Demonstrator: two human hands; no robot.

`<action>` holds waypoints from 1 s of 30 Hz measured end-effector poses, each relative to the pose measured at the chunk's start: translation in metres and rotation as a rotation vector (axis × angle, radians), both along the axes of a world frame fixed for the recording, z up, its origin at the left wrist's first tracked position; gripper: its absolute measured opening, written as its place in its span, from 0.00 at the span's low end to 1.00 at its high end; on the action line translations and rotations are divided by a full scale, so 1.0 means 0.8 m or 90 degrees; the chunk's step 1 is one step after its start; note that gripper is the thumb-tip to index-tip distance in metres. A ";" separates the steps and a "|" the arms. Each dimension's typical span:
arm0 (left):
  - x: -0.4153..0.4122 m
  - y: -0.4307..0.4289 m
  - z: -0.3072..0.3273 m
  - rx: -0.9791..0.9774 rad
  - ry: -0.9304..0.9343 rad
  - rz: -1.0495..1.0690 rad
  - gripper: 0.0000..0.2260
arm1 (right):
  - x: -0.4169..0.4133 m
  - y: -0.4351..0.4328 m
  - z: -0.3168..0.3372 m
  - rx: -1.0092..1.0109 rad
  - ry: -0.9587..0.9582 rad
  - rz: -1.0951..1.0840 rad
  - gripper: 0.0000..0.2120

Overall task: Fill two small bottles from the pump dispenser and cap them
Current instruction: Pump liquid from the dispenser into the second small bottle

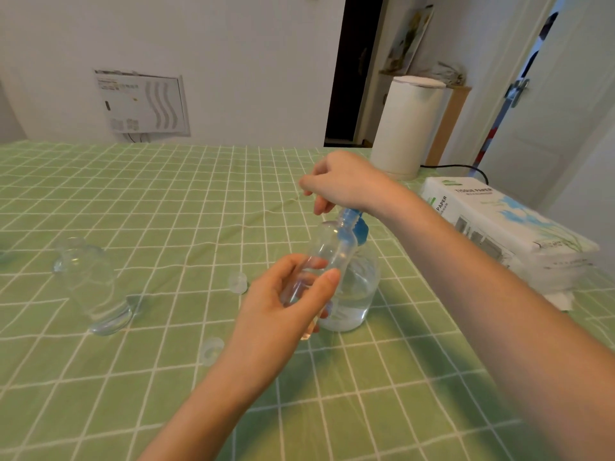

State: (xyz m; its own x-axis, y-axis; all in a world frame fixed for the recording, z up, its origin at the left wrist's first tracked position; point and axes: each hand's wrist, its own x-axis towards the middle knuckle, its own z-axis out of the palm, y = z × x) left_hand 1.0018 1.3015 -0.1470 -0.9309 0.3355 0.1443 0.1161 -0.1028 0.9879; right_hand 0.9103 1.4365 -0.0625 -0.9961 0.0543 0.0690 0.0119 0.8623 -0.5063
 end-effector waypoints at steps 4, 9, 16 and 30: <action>0.002 0.000 0.000 -0.003 0.005 -0.001 0.15 | -0.001 0.001 0.001 0.004 -0.011 0.011 0.17; 0.000 0.002 0.000 -0.003 -0.007 0.004 0.15 | 0.001 0.001 -0.003 -0.012 -0.042 0.013 0.13; 0.001 0.001 -0.004 -0.006 -0.013 0.004 0.14 | 0.002 0.001 -0.011 -0.018 -0.069 0.010 0.14; 0.002 0.000 0.001 0.012 -0.005 -0.011 0.16 | 0.001 0.001 0.002 -0.009 -0.058 0.010 0.13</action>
State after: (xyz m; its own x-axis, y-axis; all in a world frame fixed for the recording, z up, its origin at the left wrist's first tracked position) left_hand 1.0038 1.3015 -0.1459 -0.9264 0.3484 0.1430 0.1060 -0.1230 0.9867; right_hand 0.9109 1.4374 -0.0609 -0.9990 0.0391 -0.0222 0.0449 0.8557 -0.5156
